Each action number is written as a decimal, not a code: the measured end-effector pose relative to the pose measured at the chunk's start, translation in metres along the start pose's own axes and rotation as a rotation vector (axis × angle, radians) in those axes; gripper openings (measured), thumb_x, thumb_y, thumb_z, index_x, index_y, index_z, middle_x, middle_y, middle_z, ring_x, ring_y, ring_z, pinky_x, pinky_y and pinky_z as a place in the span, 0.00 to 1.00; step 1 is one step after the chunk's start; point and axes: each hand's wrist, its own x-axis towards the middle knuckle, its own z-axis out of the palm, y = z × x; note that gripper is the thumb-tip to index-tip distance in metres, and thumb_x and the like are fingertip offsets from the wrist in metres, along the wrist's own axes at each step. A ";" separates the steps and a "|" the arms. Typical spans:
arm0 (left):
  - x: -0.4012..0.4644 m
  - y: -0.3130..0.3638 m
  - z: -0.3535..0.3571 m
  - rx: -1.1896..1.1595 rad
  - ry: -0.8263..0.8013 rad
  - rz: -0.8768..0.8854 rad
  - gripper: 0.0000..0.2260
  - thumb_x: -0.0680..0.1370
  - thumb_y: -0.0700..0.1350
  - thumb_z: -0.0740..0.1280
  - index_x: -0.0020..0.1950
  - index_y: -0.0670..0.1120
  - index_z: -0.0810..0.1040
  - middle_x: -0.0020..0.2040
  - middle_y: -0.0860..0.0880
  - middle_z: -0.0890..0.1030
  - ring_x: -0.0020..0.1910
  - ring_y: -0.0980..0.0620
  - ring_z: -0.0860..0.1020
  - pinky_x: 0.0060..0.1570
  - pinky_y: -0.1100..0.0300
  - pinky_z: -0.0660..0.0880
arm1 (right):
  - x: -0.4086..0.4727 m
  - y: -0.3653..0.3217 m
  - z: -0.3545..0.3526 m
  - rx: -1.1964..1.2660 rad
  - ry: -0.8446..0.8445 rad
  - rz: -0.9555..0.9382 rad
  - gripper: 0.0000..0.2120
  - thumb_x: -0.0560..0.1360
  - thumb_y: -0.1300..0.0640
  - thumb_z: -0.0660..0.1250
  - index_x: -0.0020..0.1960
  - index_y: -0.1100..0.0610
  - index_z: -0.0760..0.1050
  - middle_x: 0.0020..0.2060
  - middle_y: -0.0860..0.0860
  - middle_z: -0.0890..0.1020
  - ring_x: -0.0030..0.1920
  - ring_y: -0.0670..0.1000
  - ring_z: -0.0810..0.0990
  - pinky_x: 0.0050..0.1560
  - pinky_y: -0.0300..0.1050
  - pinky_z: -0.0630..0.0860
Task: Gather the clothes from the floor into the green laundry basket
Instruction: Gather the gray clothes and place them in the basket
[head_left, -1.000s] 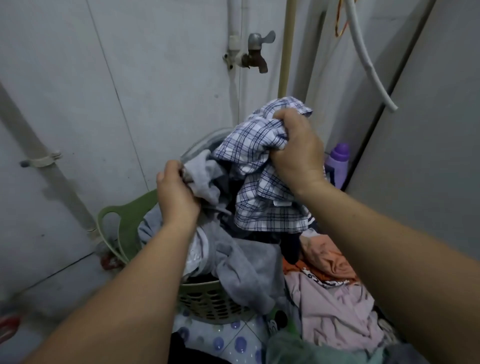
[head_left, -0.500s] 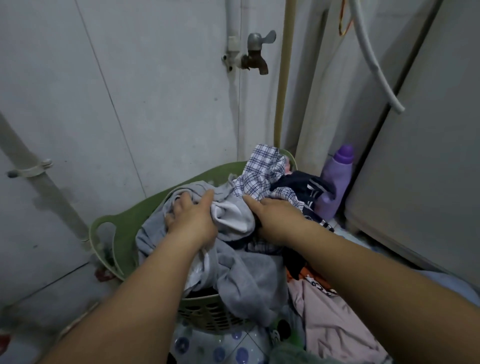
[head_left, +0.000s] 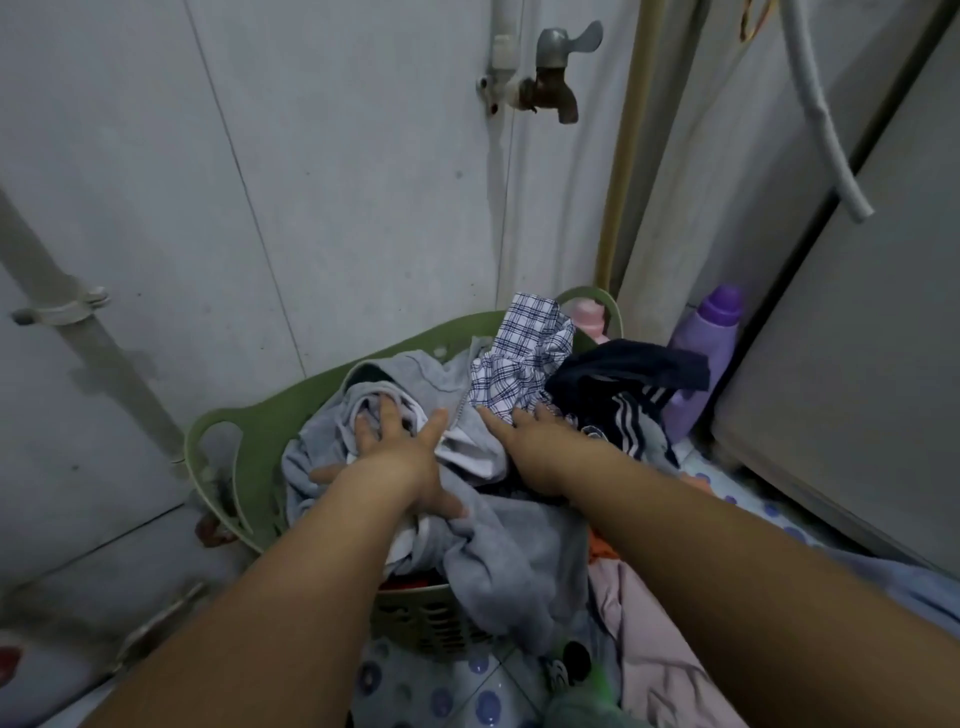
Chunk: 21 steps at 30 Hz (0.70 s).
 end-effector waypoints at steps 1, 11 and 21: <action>0.001 -0.001 0.001 -0.026 -0.007 -0.015 0.52 0.68 0.62 0.72 0.74 0.63 0.34 0.74 0.44 0.25 0.74 0.36 0.31 0.71 0.33 0.52 | 0.005 0.004 0.003 0.047 -0.026 -0.022 0.43 0.77 0.59 0.62 0.76 0.45 0.33 0.77 0.58 0.50 0.76 0.64 0.46 0.73 0.65 0.55; -0.036 0.033 -0.022 0.318 0.128 0.058 0.37 0.72 0.58 0.70 0.76 0.57 0.55 0.77 0.39 0.49 0.76 0.35 0.52 0.68 0.30 0.55 | -0.044 0.037 -0.031 0.333 0.645 -0.010 0.19 0.73 0.65 0.61 0.61 0.53 0.77 0.60 0.55 0.78 0.60 0.58 0.75 0.60 0.51 0.74; -0.052 0.052 0.019 0.121 -0.170 0.583 0.42 0.59 0.55 0.78 0.69 0.59 0.63 0.67 0.51 0.73 0.61 0.46 0.75 0.60 0.50 0.75 | -0.070 0.104 0.011 1.060 0.324 -0.025 0.58 0.60 0.54 0.80 0.77 0.46 0.44 0.73 0.52 0.62 0.73 0.51 0.63 0.69 0.42 0.63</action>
